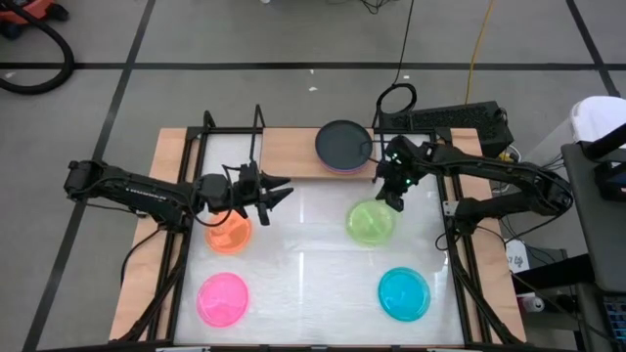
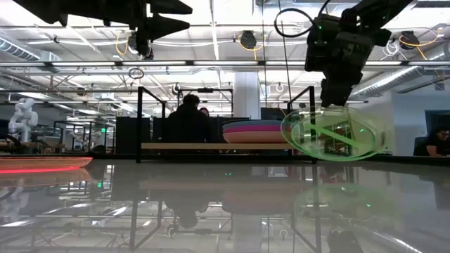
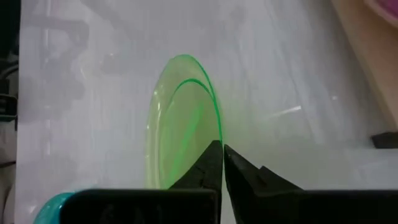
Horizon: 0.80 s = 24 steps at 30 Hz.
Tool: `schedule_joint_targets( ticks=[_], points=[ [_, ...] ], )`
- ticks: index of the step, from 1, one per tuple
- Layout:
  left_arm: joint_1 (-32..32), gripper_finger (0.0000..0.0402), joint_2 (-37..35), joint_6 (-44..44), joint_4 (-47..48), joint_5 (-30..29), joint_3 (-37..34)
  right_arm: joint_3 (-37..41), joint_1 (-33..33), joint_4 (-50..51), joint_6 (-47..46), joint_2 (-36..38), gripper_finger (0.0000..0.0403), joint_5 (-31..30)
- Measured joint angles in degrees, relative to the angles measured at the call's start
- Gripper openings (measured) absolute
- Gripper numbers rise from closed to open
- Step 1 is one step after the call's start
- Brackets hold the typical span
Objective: Place and stack plates onto a shelf
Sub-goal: Put the light green plate on the shelf
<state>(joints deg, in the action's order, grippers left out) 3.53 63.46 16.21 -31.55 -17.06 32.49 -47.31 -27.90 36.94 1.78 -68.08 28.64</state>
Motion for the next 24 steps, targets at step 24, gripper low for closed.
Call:
schedule_joint_targets(
  ticks=[24],
  points=[
    [3.2, 0.0163, 0.0, -8.4, -9.5, 0.9, 0.0, -11.8, 3.0, -19.3, -5.6, -6.5, 0.0, 3.1]
  ],
)
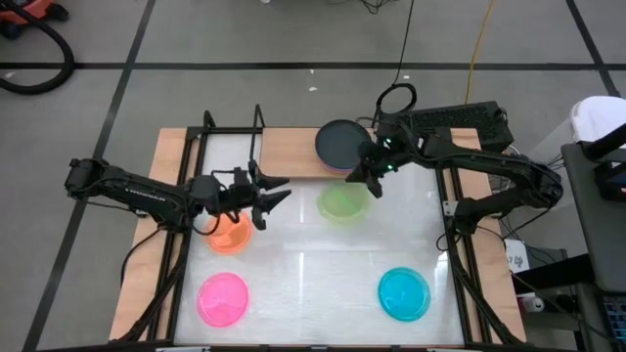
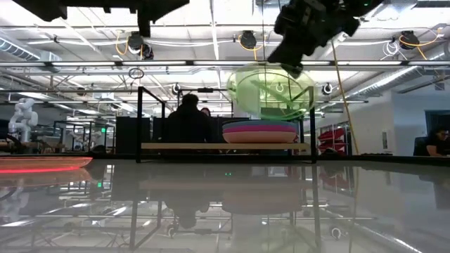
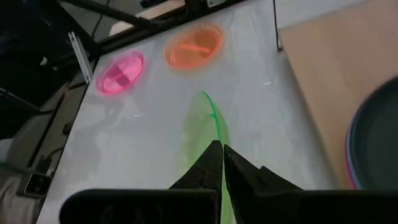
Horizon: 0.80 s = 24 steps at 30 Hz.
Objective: Place and stack plates onto a shelf
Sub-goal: Put the light green plate on the shelf
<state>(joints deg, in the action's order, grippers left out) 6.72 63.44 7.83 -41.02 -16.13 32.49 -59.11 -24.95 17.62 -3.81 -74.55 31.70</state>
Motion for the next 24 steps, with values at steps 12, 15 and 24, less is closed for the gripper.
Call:
schedule_joint_targets(
  ticks=[12, 15, 24],
  points=[
    [3.4, 0.0163, 0.0, -4.5, -1.4, 0.2, 0.0, -13.2, 1.0, 2.2, 5.3, -17.9, 0.0, 1.6],
    [3.9, 0.0163, 0.0, -4.4, 0.1, 0.2, 0.0, -13.3, 2.0, 4.9, 10.5, -19.0, 0.0, -0.2],
    [3.9, 0.0163, 0.0, -2.8, 2.3, 0.2, 0.0, -12.7, 14.3, 14.9, 19.9, -19.1, 0.0059, -6.7]
  ],
)
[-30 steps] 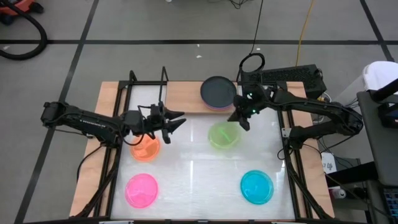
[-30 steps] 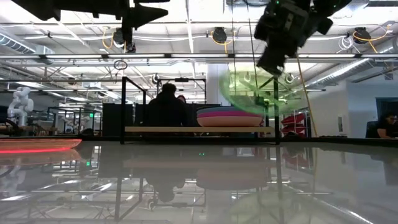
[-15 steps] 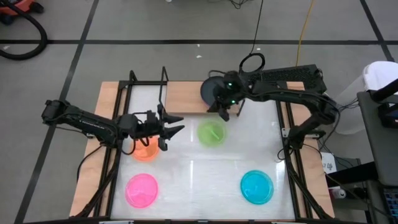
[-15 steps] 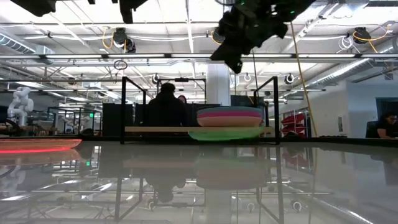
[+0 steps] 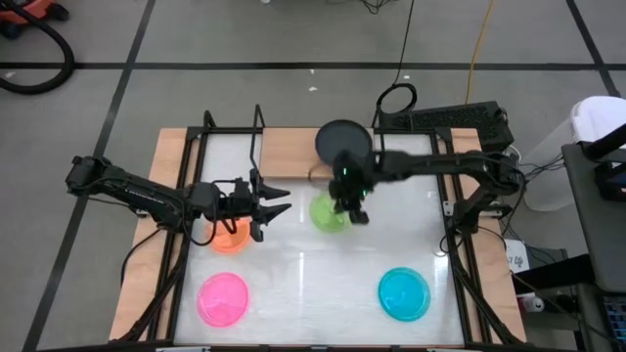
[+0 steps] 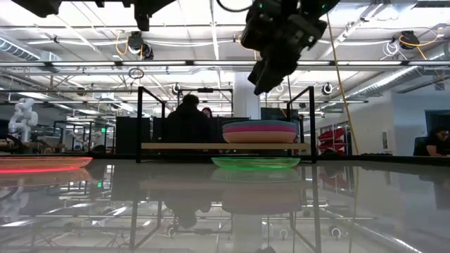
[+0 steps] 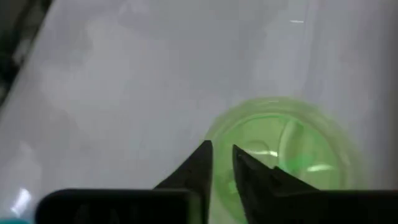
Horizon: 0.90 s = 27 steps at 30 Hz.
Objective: Place and stack plates onto a shelf
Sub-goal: Put the light green plate on the shelf
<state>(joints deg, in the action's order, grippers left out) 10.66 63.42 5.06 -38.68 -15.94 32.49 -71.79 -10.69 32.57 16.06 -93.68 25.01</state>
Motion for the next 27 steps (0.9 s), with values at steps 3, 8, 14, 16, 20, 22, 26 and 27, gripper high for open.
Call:
schedule_joint_targets(
  ticks=[3, 8, 14, 16, 20, 22, 26, 27],
  points=[
    [0.0, 0.0163, 0.0, 0.2, 0.1, 0.0, 0.0, 3.2, 6.4, -1.2, 4.0, 0.1, 0.0101, -5.8],
    [0.0, 0.0163, 0.0, 0.8, 0.5, 0.0, 0.0, 10.5, 14.3, -9.2, 7.2, 0.0, 0.0166, -17.9],
    [0.0, 0.0163, 0.0, 1.4, 1.3, -1.0, 0.0, 17.9, 18.3, -19.5, 7.4, 0.0, 0.02, -32.0],
    [0.0, 0.0163, 0.0, 1.4, 1.3, -1.1, 0.0, 19.7, 18.4, -21.2, 7.0, 0.0, 0.02, -35.5],
    [-0.1, 0.0163, 0.0, 1.2, 1.9, -1.2, 0.0, 22.8, 17.9, -23.7, 6.0, 0.0, 0.0194, -37.5],
    [-0.2, 0.0163, 0.0, 1.2, 2.2, -1.2, 0.0, 24.3, 17.8, -24.4, 6.1, 0.0, 0.019, -37.2],
    [-0.2, 0.0163, 0.0, 1.2, 2.7, -2.6, 0.0, 26.8, 17.4, -26.6, 7.1, 0.1, 0.0181, -37.3],
    [-0.2, 0.0163, 0.0, 1.3, 2.9, -2.7, 0.0, 27.4, 17.2, -27.4, 7.1, 0.1, 0.0178, -37.5]
  ],
)
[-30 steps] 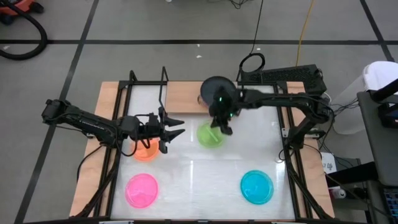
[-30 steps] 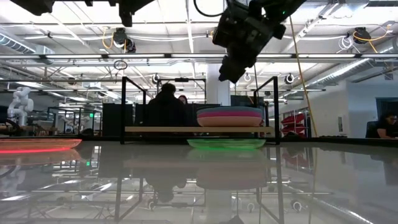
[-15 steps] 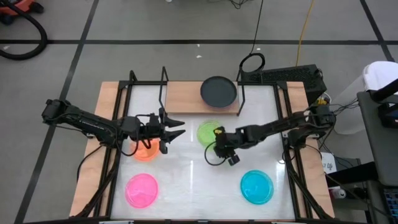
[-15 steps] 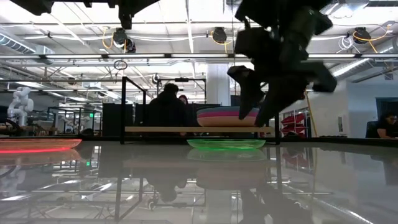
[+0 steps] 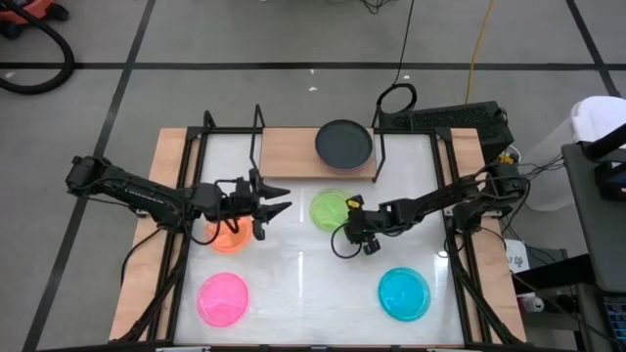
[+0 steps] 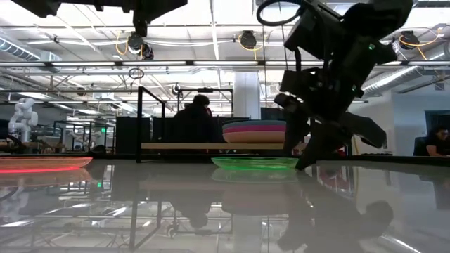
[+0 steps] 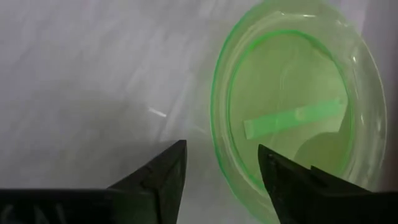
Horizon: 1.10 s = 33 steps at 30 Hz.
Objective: Place and stack plates onto a shelf
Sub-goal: Put the light green plate on the shelf
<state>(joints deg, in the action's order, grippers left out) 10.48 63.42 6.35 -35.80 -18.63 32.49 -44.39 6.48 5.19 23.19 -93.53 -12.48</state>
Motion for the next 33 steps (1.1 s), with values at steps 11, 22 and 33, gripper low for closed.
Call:
schedule_joint_targets(
  ticks=[11, 22, 33],
  points=[
    [0.0, 0.0163, 0.0, 0.4, 0.5, -1.2, 0.0, 3.0, -1.6, -2.3, 0.0, 0.0, 0.0055, -3.3],
    [0.0, 0.0163, 0.0, 1.7, 1.4, -2.9, 0.0, 2.9, -1.3, -7.0, 2.1, -0.2, 0.0001, -6.1],
    [0.0, 0.0163, 0.0, 1.8, -0.1, -5.4, 0.0, -7.5, 3.0, -7.7, 4.9, 0.5, 0.0, -2.9]
  ],
)
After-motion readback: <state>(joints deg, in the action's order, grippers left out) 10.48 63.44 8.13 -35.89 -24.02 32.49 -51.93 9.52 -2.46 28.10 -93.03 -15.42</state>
